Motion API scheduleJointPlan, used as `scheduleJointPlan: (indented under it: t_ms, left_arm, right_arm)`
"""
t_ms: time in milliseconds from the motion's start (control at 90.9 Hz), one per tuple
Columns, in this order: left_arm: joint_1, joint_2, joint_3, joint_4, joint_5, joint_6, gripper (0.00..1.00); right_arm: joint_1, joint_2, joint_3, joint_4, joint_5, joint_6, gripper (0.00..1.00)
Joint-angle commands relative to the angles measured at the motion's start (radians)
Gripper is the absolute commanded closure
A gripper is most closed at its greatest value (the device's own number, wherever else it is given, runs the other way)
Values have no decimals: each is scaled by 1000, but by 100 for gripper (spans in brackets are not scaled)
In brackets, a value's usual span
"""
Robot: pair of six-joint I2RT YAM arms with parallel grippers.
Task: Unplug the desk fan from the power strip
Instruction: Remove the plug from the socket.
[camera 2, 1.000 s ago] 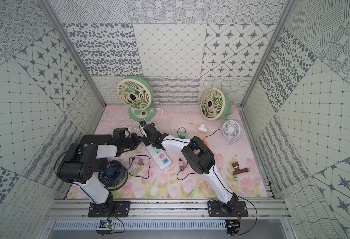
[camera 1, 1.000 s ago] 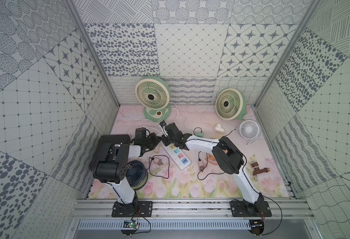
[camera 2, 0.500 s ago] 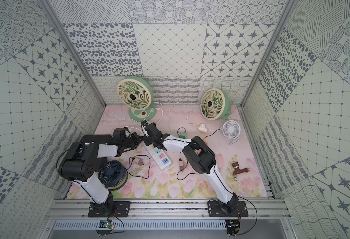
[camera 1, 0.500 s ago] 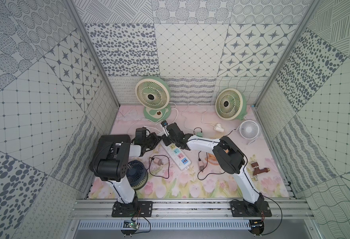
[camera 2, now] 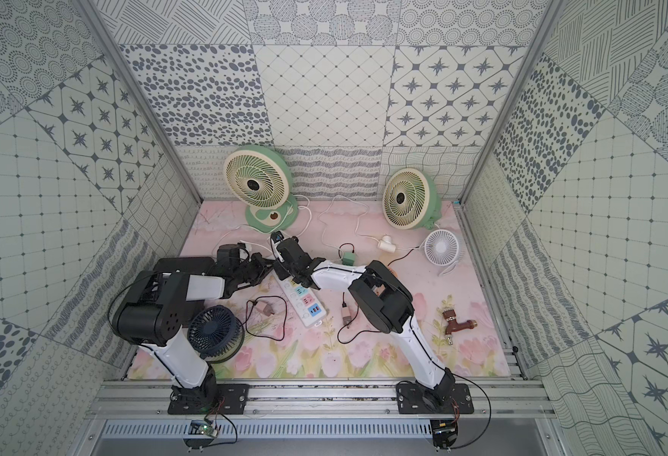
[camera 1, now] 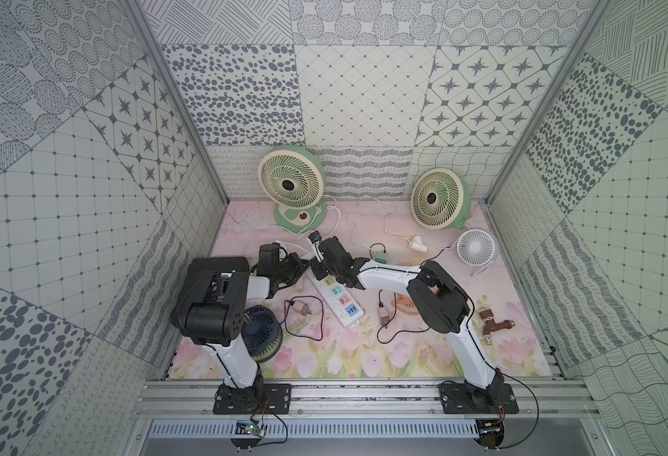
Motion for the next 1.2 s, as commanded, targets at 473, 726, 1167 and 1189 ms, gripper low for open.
scheduleJointPlan:
  t_ms: [473, 726, 1167, 1189]
  left_arm:
    - [5, 17, -3, -155, -45, 28, 100]
    - [5, 18, -3, -157, -45, 29, 100]
    - [7, 16, -6, -159, -46, 33, 100]
    - [8, 16, -5, -159, -46, 33, 100]
  right_arm:
    - [24, -49, -25, -12, 26, -28, 100]
    - [-53, -60, -57, 24, -105, 110, 100]
    - [-55, -84, -86, 39, -101, 110, 100]
    - [-57, -84, -86, 41, -103, 111, 100]
